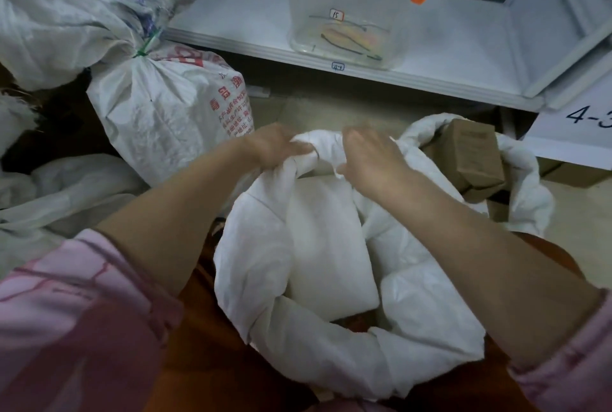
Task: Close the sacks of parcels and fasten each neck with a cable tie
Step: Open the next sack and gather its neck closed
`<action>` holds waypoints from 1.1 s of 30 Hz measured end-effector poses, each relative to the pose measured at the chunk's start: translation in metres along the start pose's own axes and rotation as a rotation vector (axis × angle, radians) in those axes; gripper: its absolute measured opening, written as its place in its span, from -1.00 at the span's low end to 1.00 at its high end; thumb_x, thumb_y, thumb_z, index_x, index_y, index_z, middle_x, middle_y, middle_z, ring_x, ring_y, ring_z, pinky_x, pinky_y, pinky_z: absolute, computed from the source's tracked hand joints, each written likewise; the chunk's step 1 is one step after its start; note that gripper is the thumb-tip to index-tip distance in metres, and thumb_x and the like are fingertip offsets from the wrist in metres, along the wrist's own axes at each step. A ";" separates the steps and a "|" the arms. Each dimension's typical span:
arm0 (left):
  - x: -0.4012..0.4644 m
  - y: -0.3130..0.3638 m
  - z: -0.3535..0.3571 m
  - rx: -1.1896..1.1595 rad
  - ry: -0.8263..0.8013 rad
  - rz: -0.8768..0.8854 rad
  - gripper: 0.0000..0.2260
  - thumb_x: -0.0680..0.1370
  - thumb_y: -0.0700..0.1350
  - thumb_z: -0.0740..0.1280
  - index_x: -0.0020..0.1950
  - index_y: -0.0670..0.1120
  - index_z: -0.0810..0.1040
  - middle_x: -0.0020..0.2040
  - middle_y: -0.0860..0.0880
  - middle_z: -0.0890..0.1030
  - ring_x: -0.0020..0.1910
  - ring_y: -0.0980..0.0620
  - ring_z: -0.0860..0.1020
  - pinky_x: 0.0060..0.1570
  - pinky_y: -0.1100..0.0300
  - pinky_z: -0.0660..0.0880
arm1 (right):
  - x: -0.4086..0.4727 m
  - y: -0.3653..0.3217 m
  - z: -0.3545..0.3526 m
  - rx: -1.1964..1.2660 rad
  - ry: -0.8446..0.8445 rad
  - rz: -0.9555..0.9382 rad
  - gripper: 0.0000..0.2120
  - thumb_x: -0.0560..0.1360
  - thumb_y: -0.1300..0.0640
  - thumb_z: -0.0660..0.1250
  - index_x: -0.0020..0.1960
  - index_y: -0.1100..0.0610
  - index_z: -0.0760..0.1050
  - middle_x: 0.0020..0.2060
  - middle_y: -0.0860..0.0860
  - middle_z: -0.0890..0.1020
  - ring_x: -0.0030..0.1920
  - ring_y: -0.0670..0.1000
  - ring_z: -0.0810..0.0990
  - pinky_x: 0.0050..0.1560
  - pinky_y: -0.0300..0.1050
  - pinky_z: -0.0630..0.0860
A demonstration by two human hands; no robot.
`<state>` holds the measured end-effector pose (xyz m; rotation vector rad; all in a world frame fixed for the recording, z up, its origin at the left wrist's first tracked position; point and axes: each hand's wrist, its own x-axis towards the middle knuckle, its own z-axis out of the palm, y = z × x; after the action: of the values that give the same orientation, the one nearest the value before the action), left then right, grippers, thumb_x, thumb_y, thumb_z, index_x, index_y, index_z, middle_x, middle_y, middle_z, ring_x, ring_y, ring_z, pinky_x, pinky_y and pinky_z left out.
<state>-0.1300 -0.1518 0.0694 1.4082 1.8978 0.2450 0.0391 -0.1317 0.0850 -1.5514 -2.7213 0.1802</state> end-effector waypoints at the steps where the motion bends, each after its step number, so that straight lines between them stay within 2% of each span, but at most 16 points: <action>1: -0.001 -0.005 -0.004 -0.114 -0.096 -0.016 -0.58 0.54 0.16 0.27 0.19 -0.14 0.52 -0.02 -0.14 0.56 -0.08 -0.10 0.54 -0.06 0.08 0.50 | -0.002 0.000 0.010 -0.032 0.021 -0.001 -0.73 0.50 0.26 0.34 0.19 0.24 0.45 0.11 0.14 0.54 0.11 0.14 0.55 -0.10 -0.10 0.34; 3: -0.001 -0.018 -0.010 -0.394 -0.294 -0.058 -0.50 0.44 0.19 0.39 0.19 -0.16 0.50 -0.26 -0.13 0.48 -0.32 -0.03 0.43 -0.31 0.21 0.40 | 0.001 -0.002 0.022 -0.009 0.003 -0.013 -0.75 0.48 0.27 0.34 0.15 0.25 0.47 0.08 0.13 0.54 0.08 0.12 0.55 -0.12 -0.14 0.30; 5: -0.001 -0.027 -0.011 -0.498 -0.373 -0.101 -0.51 0.42 0.14 0.38 0.18 -0.18 0.49 -0.43 -0.03 0.34 -0.48 0.11 0.27 -0.48 0.32 0.24 | 0.008 0.000 0.023 0.112 -0.030 0.013 -0.94 0.51 0.24 0.33 -0.05 0.22 0.48 -0.07 0.10 0.54 -0.06 0.11 0.53 -0.26 -0.21 0.27; 7: -0.006 -0.019 -0.012 -0.276 -0.246 -0.129 -0.52 0.51 0.11 0.33 0.30 -0.16 0.45 -0.27 -0.06 0.48 -0.37 0.07 0.40 -0.37 0.29 0.36 | 0.021 0.005 0.024 0.268 -0.109 0.082 -0.71 0.54 0.24 0.27 -0.34 0.18 0.35 -0.30 0.07 0.47 -0.23 0.10 0.45 -0.44 -0.19 0.19; 8: -0.010 -0.010 -0.012 -0.042 -0.147 -0.083 -0.52 0.54 0.10 0.31 0.37 -0.13 0.40 -0.05 -0.10 0.56 -0.18 0.01 0.50 -0.21 0.25 0.43 | 0.027 0.008 0.022 0.356 -0.144 0.104 -0.63 0.54 0.25 0.26 -0.42 0.16 0.29 -0.40 0.05 0.41 -0.30 0.08 0.41 -0.47 -0.19 0.18; 9: -0.012 -0.001 -0.011 0.160 -0.045 -0.006 -0.48 0.54 0.11 0.31 0.42 -0.10 0.35 0.20 -0.12 0.52 0.06 -0.05 0.51 -0.03 0.21 0.43 | 0.033 0.008 0.019 0.425 -0.182 0.118 -0.60 0.54 0.25 0.26 -0.45 0.15 0.28 -0.45 0.04 0.37 -0.38 0.06 0.38 -0.50 -0.19 0.19; 11: -0.017 0.019 -0.001 0.353 0.076 0.108 -0.34 0.47 0.18 0.37 0.48 -0.04 0.27 0.42 -0.06 0.38 0.34 -0.07 0.39 0.21 0.14 0.35 | 0.040 0.004 0.009 0.524 -0.272 0.138 -0.66 0.54 0.25 0.26 -0.41 0.17 0.36 -0.47 0.05 0.39 -0.53 0.00 0.36 -0.58 -0.23 0.25; 13: -0.017 0.027 0.010 0.478 0.105 0.160 -0.35 0.42 0.27 0.36 0.41 0.00 0.35 0.31 -0.04 0.48 0.24 -0.07 0.46 0.21 0.07 0.43 | 0.046 0.000 0.002 0.579 -0.384 0.147 -0.73 0.56 0.24 0.21 -0.33 0.18 0.41 -0.44 0.08 0.43 -0.59 -0.02 0.39 -0.61 -0.26 0.30; 15: -0.015 0.026 0.015 0.537 0.112 0.172 -0.43 0.45 0.29 0.31 0.33 -0.02 0.42 0.15 -0.05 0.56 0.09 -0.07 0.52 0.05 0.05 0.50 | 0.048 0.003 0.001 0.635 -0.451 0.176 -0.73 0.54 0.26 0.17 -0.34 0.19 0.38 -0.46 0.13 0.39 -0.55 0.03 0.34 -0.53 -0.19 0.25; 18: -0.014 0.021 0.013 0.584 0.097 0.173 -0.56 0.54 0.24 0.22 0.13 -0.12 0.46 -0.01 -0.05 0.56 -0.06 -0.05 0.51 -0.05 0.08 0.47 | 0.040 0.010 -0.008 0.804 -0.382 0.241 -0.94 0.49 0.28 0.26 -0.16 0.19 0.48 -0.37 0.13 0.44 -0.45 0.03 0.37 -0.33 -0.06 0.33; 20: -0.012 0.015 0.011 0.545 0.112 0.126 -0.60 0.57 0.22 0.17 0.03 -0.12 0.46 -0.16 -0.02 0.50 -0.15 -0.01 0.47 -0.11 0.13 0.42 | 0.028 0.011 -0.020 0.685 -0.301 0.154 -0.82 0.47 0.22 0.37 0.06 0.15 0.47 -0.20 0.09 0.51 -0.31 0.06 0.52 -0.22 -0.08 0.47; 21: -0.011 0.013 0.008 0.504 0.120 0.091 -0.57 0.58 0.22 0.15 0.03 -0.15 0.49 -0.21 -0.02 0.49 -0.19 -0.01 0.47 -0.14 0.15 0.40 | 0.021 0.011 -0.026 0.497 -0.291 0.093 -0.76 0.46 0.18 0.41 0.09 0.17 0.46 -0.13 0.08 0.52 -0.22 0.08 0.55 -0.20 -0.09 0.49; 23: -0.010 0.009 0.001 0.409 0.106 0.042 -0.54 0.59 0.20 0.13 0.10 -0.19 0.52 -0.15 -0.07 0.52 -0.15 -0.03 0.49 -0.13 0.15 0.40 | 0.010 0.011 -0.026 0.111 -0.308 0.009 -0.77 0.45 0.11 0.42 -0.06 0.17 0.40 -0.19 0.03 0.46 -0.18 0.06 0.49 -0.31 -0.16 0.39; 26: -0.010 0.010 -0.007 0.257 0.028 0.038 -0.56 0.61 0.14 0.15 0.25 -0.17 0.50 0.09 -0.15 0.56 0.04 -0.11 0.54 0.02 0.10 0.46 | 0.011 0.016 -0.001 -0.057 -0.329 0.021 -0.69 0.47 0.15 0.38 -0.27 0.14 0.25 -0.28 0.02 0.41 -0.33 -0.02 0.39 -0.43 -0.20 0.22; 29: -0.010 0.001 -0.012 0.125 -0.024 0.007 -0.58 0.62 0.12 0.14 0.30 -0.15 0.46 0.15 -0.18 0.57 0.10 -0.17 0.55 0.06 0.08 0.46 | 0.020 0.022 0.008 0.095 -0.363 0.029 -0.76 0.53 0.10 0.32 -0.17 0.17 0.30 -0.32 0.00 0.39 -0.25 0.03 0.42 -0.44 -0.21 0.23; 33: -0.008 -0.016 -0.014 -0.026 0.127 -0.067 -0.60 0.64 0.07 0.11 0.38 -0.13 0.37 0.25 -0.15 0.49 0.19 -0.14 0.47 0.19 0.04 0.39 | 0.039 0.042 0.011 0.692 -0.523 0.249 -0.77 0.55 0.16 0.31 -0.25 0.20 0.39 -0.41 0.07 0.48 -0.44 -0.03 0.43 -0.44 -0.23 0.37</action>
<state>-0.1500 -0.1613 0.0737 1.3368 2.0333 0.3324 0.0539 -0.0781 0.0676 -1.7442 -2.2933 1.5248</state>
